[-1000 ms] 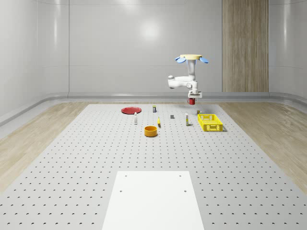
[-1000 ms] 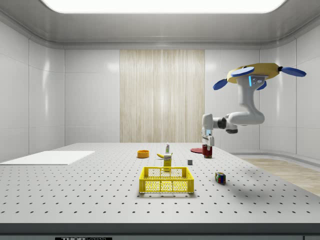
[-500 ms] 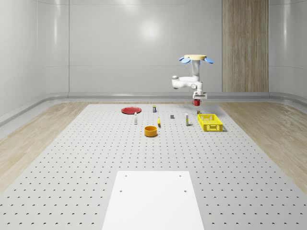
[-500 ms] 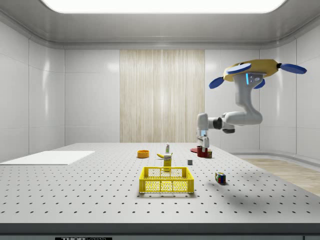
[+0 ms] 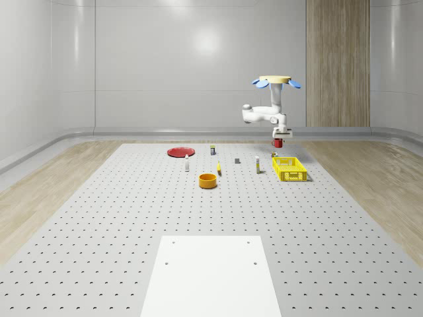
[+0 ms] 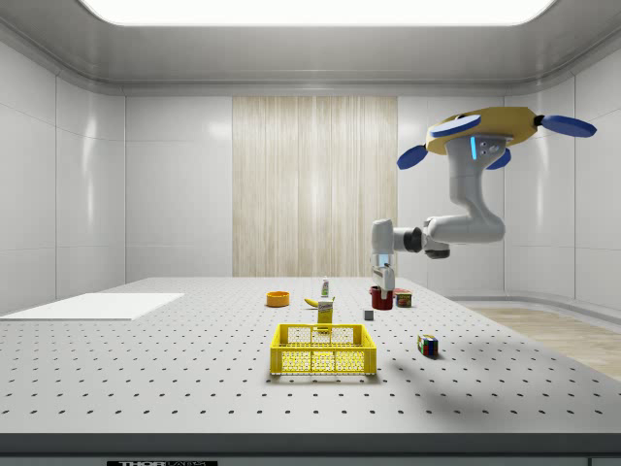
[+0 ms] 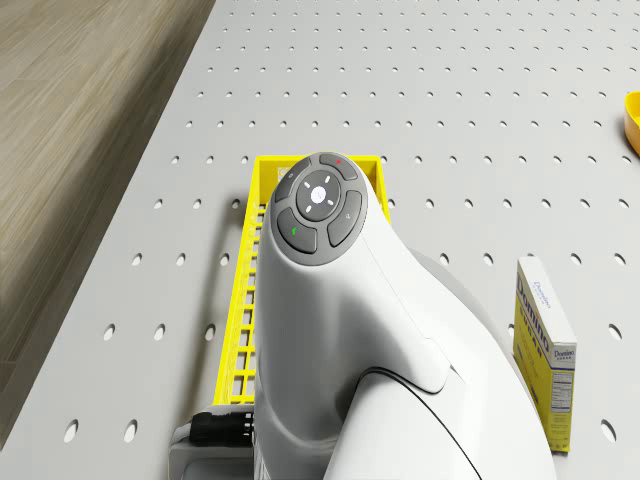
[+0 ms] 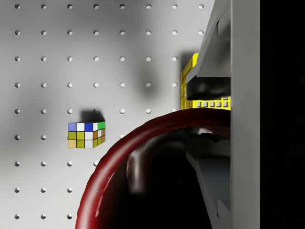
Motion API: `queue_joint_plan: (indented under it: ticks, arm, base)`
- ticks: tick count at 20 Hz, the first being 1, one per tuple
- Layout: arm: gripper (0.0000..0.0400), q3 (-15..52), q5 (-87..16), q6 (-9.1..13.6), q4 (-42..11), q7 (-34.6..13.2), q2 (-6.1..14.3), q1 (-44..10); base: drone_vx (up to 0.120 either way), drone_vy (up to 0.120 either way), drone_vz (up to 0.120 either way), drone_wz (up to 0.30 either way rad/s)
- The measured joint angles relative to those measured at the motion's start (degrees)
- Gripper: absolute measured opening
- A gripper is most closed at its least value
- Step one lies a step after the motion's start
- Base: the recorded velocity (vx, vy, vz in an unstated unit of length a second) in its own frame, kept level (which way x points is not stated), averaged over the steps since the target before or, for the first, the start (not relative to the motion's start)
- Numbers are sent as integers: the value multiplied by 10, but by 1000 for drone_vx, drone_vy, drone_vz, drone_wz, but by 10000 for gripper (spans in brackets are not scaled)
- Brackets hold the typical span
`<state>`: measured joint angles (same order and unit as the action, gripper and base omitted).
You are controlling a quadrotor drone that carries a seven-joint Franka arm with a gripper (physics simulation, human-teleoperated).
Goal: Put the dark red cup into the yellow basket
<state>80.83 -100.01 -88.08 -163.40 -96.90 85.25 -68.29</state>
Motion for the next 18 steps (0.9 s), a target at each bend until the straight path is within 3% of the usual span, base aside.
queue_joint_plan:
  ticks: [4,9,18]
  arm:
    - [100,1,2,-4,0,-1,5,-1]
    - [100,1,4,-9,0,-1,10,-2]
    - [100,2,8,-18,1,-3,19,-3]
  base:
    - [120,120,0,0]
    - [120,0,-8,0]
    - [120,0,-67,0]
